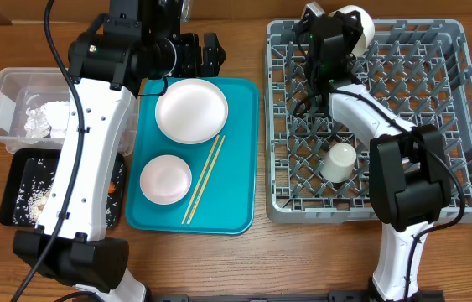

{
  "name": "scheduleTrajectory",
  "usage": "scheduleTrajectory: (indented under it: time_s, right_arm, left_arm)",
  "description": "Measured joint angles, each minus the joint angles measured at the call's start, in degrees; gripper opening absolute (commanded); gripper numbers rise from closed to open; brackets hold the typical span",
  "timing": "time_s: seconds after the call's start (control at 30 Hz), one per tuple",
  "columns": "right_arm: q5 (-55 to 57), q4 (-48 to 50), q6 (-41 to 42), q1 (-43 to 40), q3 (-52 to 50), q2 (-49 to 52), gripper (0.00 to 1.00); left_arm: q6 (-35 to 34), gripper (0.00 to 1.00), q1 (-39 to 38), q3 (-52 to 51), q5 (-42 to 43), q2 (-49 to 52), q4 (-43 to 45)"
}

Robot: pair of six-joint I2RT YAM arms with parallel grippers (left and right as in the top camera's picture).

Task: Sort waste into correct bins and load items into the dishwasher
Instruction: 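Open the left gripper and carry the white bowl with the right into the rack, then set the white bowl in the rack's upper-left corner and open the right gripper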

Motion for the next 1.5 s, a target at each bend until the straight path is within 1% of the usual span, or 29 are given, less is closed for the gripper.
scheduleTrajectory:
  time_s: [0.07, 0.2, 0.27, 0.33, 0.37, 0.4, 0.47, 0.5, 0.6, 0.77, 0.87, 1.03, 1.27, 1.5]
  right_arm:
    - [0.59, -1.03, 1.05, 0.13, 0.0, 0.0, 0.04]
    - [2.32, -2.62, 3.41, 0.57, 0.0, 0.0, 0.08]
    - [2.99, -3.37, 4.17, 1.03, 0.0, 0.0, 0.15]
    - [3.06, -3.85, 4.72, 1.68, 0.0, 0.0, 0.19]
    - [3.41, -4.0, 5.03, 2.14, 0.0, 0.0, 0.22]
    - [3.58, -4.02, 5.29, 2.58, 0.0, 0.0, 0.3]
    - [4.42, -3.98, 5.88, 3.54, 0.0, 0.0, 0.43]
    - [4.81, -4.0, 5.81, 3.96, 0.0, 0.0, 0.51]
    - [6.23, -4.07, 5.99, 5.11, 0.02, 0.0, 0.58]
    - [9.27, -4.07, 6.16, 6.21, 0.02, 0.0, 0.62]
    - [11.08, -4.04, 7.26, 6.6, 0.02, 0.0, 0.67]
    - [13.66, -4.22, 9.27, 7.8, 0.02, 0.0, 0.74]
    - [15.28, -4.33, 10.21, 12.04, 0.02, 0.0, 0.83]
    - [17.0, -4.31, 10.51, 15.69, 0.02, 0.0, 0.84]
  left_arm:
    - [0.0, 1.0, 0.0, 0.0, 0.0, 0.0, 0.02]
    - [0.0, 1.0, 0.0, 0.0, 0.0, 0.0, 0.02]
    - [0.0, 1.0, 0.0, 0.0, 0.0, 0.0, 0.02]
    - [0.0, 1.0, 0.0, 0.0, 0.0, 0.0, 0.04]
    - [0.0, 1.0, 0.0, 0.0, 0.0, 0.0, 0.02]
    - [0.0, 1.0, 0.0, 0.0, 0.0, 0.0, 0.02]
    - [0.0, 1.0, 0.0, 0.0, -0.02, 0.0, 0.02]
    - [0.0, 1.0, 0.0, 0.0, -0.02, 0.0, 0.02]
    - [0.0, 1.0, 0.0, 0.0, 0.0, 0.0, 0.04]
    - [0.0, 1.0, 0.0, 0.0, 0.0, 0.0, 0.02]
    - [0.0, 1.0, 0.0, 0.0, 0.0, 0.0, 0.02]
    - [0.0, 1.0, 0.0, 0.0, 0.0, 0.0, 0.02]
    - [0.0, 1.0, 0.0, 0.0, -0.02, 0.0, 0.02]
    - [0.0, 1.0, 0.0, 0.0, 0.0, 0.0, 0.02]
